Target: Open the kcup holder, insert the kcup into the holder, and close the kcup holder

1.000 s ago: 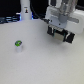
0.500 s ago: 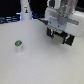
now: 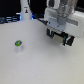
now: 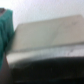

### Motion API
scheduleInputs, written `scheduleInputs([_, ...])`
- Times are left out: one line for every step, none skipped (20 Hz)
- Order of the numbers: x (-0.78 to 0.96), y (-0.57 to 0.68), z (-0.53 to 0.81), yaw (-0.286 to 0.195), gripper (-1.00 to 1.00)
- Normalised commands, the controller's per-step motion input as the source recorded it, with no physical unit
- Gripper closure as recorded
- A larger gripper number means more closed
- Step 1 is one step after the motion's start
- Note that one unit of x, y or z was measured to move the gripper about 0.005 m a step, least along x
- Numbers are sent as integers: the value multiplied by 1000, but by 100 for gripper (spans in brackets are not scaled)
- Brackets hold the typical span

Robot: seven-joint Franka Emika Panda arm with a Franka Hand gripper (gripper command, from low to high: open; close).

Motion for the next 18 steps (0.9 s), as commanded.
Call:
scheduleInputs([127,-330,258,-114,-100])
scheduleInputs([-10,-571,263,-202,-100])
scheduleInputs([11,-600,272,-202,-100])
scheduleInputs([28,-609,272,-197,-100])
scheduleInputs([32,-617,270,-196,-100])
scheduleInputs([32,-643,262,-195,-100])
scheduleInputs([31,-659,238,-199,-100])
scheduleInputs([22,-643,232,-205,-100])
scheduleInputs([-22,-614,224,-216,-100])
scheduleInputs([-77,-546,218,-226,-100])
scheduleInputs([-134,-517,191,-227,-100])
scheduleInputs([-248,-452,203,-222,-100])
scheduleInputs([-280,-440,202,-228,-100])
scheduleInputs([-313,-403,200,-240,-100])
scheduleInputs([-331,-377,189,-250,-100])
scheduleInputs([-347,-360,178,-256,-100])
scheduleInputs([-359,-363,154,-256,-100])
scheduleInputs([-357,-375,129,-252,-100])
